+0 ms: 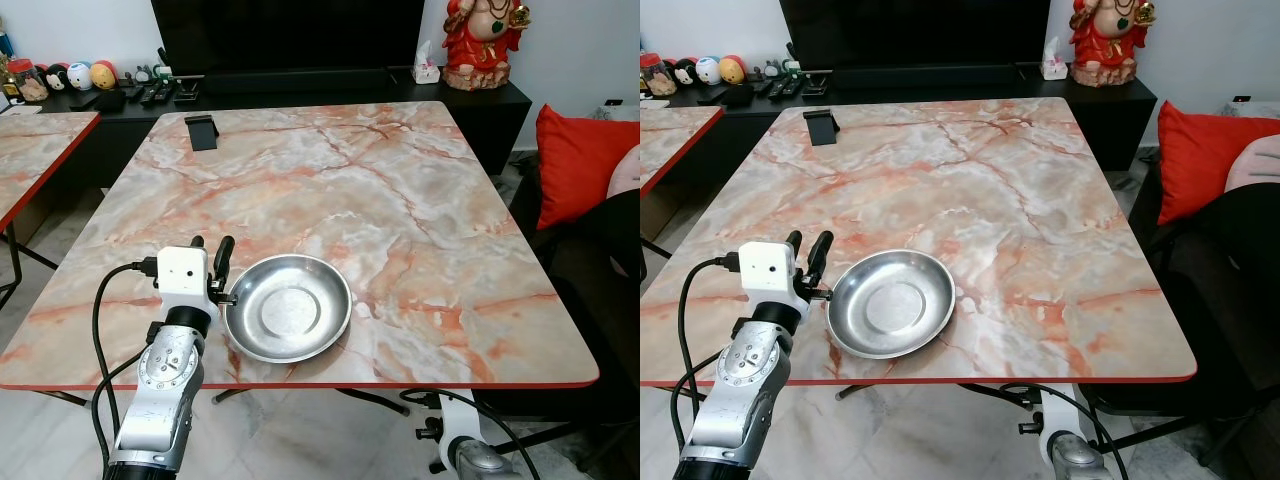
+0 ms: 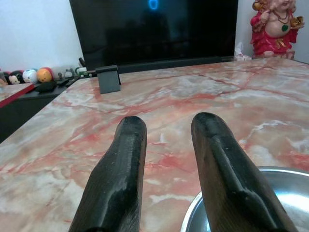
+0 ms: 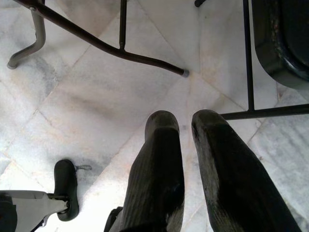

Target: Setting the table

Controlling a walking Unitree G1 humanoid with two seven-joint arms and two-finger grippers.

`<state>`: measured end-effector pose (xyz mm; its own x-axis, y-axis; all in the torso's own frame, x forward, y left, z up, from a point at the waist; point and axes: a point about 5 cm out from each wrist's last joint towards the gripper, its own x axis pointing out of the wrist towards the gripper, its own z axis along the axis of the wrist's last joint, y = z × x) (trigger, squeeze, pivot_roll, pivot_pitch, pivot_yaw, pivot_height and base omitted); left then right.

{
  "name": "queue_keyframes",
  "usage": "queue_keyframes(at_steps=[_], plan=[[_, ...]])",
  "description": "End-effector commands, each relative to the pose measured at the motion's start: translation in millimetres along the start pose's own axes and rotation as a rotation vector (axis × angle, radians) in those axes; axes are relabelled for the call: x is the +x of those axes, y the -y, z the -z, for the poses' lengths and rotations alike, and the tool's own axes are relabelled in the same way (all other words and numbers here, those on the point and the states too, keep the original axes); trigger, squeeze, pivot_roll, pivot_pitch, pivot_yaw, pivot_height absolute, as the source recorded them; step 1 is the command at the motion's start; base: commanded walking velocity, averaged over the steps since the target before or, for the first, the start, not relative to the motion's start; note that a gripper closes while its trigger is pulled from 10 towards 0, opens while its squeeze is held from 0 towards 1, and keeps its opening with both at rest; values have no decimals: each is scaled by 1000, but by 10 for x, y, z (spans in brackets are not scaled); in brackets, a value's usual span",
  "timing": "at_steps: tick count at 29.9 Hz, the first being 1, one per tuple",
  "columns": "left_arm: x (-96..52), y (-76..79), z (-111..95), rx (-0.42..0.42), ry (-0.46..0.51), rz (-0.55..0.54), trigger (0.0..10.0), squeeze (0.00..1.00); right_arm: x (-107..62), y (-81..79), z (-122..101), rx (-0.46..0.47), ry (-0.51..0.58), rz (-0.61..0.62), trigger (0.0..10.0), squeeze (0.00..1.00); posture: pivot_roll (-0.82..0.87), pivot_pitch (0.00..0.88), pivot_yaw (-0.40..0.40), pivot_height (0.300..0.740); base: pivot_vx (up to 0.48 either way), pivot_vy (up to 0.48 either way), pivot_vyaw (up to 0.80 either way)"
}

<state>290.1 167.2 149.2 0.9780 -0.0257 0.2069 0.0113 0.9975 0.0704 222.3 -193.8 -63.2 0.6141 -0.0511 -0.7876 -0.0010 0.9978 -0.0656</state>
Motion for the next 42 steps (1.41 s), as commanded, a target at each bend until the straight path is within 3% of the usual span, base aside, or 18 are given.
queue_keyframes(at_steps=[1,29,31,34,42], plan=[[7,-34,3,10,2,-11,10000,0,2,-19,5,7,-9,-3,10000,0,-96,0,52,740,0,0,0],[32,-52,-5,27,-2,7,10000,0,4,-24,59,-12,-123,33,10000,0,-106,0,71,740,0,0,0],[35,-52,-9,27,0,8,10000,0,5,-21,51,-10,-111,39,10000,0,-106,0,71,740,0,0,0],[41,-52,-12,24,4,7,10000,0,6,-24,24,68,-48,58,10000,0,-104,0,71,740,0,0,0],[34,-31,1,12,4,13,10000,0,6,-33,11,79,-24,37,10000,0,-105,0,66,740,0,0,0]])
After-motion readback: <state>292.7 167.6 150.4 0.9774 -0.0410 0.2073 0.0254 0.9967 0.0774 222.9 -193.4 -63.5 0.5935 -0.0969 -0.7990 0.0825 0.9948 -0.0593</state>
